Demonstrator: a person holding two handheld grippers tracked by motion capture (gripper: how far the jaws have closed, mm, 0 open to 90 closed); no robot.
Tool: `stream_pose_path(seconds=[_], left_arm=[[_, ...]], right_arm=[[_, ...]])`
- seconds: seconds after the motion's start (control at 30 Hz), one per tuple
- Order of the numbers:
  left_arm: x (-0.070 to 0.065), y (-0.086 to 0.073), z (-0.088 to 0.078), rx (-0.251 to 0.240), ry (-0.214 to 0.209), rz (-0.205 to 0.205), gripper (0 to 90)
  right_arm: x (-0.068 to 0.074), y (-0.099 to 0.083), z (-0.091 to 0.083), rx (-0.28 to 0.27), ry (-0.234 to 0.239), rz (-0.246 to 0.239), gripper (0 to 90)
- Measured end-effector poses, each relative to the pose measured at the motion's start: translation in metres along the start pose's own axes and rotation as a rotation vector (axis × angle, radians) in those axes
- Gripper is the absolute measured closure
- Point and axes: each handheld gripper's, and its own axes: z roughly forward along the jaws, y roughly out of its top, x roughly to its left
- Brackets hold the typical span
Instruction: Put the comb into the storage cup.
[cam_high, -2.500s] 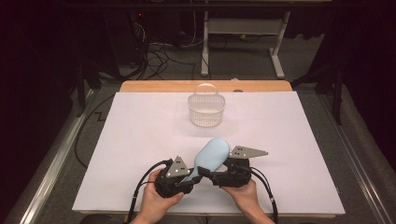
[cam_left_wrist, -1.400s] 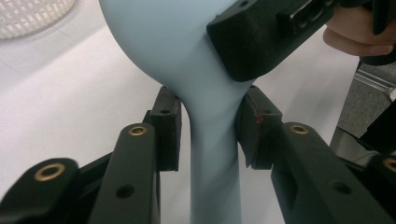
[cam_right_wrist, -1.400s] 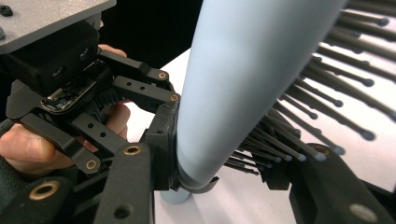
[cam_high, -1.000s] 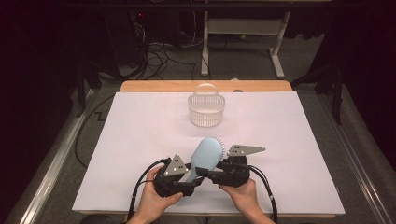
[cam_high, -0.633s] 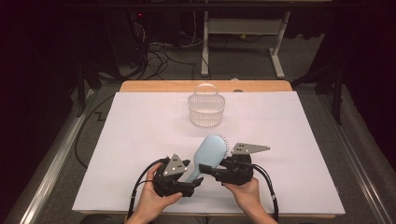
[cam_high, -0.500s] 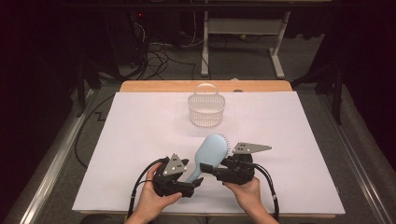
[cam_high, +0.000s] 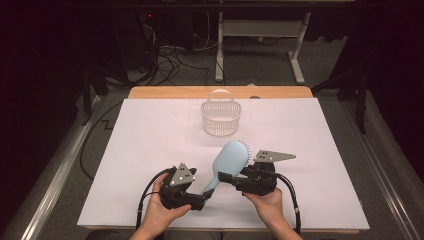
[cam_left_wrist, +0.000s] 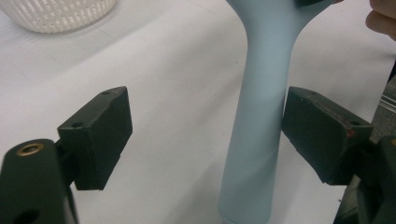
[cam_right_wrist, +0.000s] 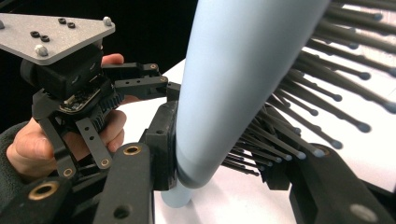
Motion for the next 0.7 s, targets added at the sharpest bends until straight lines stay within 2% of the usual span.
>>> stream_pose_path(seconds=[0.27, 0.37, 0.7], left_arm=[[0.004, -0.001, -0.003, -0.006, 0.014, -0.007, 15.5], [0.006, -0.003, -0.005, -0.009, 0.032, -0.008, 15.5], [0.016, -0.007, -0.012, -0.035, 0.044, -0.025, 15.1]], right_arm=[[-0.003, 0.002, -0.003, 0.000, -0.009, 0.008, 56.2], [-0.004, 0.002, -0.004, 0.001, -0.011, 0.010, 56.1], [-0.006, 0.003, -0.007, 0.001, -0.018, 0.019, 56.1]])
